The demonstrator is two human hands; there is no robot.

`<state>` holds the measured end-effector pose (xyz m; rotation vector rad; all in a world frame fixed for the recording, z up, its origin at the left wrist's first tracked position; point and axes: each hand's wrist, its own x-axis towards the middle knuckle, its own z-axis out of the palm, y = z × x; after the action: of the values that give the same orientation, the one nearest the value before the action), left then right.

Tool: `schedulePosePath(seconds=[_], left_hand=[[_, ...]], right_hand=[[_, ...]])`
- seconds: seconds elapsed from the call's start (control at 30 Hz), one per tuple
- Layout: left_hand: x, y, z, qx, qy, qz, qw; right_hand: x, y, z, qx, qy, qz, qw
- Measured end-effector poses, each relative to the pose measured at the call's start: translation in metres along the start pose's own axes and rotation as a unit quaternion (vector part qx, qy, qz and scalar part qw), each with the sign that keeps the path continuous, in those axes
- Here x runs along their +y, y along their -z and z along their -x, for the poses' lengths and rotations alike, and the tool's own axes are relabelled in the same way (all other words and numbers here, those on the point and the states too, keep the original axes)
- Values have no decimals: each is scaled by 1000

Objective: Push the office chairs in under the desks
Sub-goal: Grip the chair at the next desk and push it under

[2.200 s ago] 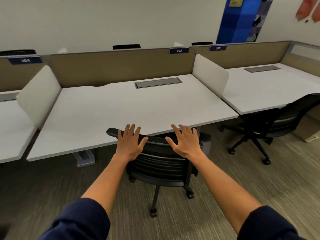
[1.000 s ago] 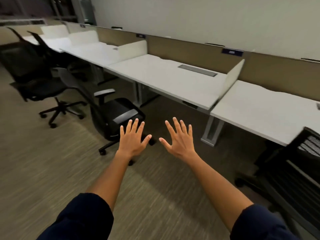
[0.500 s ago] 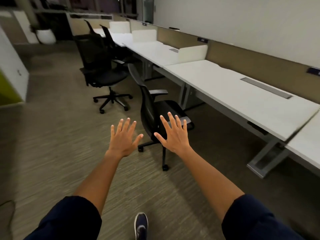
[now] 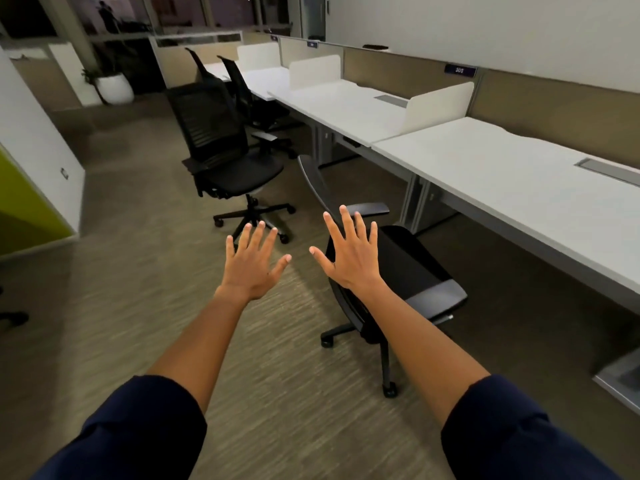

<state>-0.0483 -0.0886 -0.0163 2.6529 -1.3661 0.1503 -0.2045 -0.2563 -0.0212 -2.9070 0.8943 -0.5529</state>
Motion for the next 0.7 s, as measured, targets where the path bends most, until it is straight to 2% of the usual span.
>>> schedulePosePath(seconds=[0.23, 0.4, 0.57, 0.7], left_hand=[[-27, -11, -134, -6, -48, 19, 999], [-37, -31, -227, 1, -117, 24, 993], [-44, -54, -322, -5, -210, 38, 977], [-55, -66, -381, -25, -292, 51, 955]], right_hand=[[0, -28, -106, 10, -54, 13, 998], [-1, -47, -157, 22, -121, -1, 992], [-6, -71, -202, 20, -213, 22, 977], [-10, -87, -217, -22, -331, 40, 943]])
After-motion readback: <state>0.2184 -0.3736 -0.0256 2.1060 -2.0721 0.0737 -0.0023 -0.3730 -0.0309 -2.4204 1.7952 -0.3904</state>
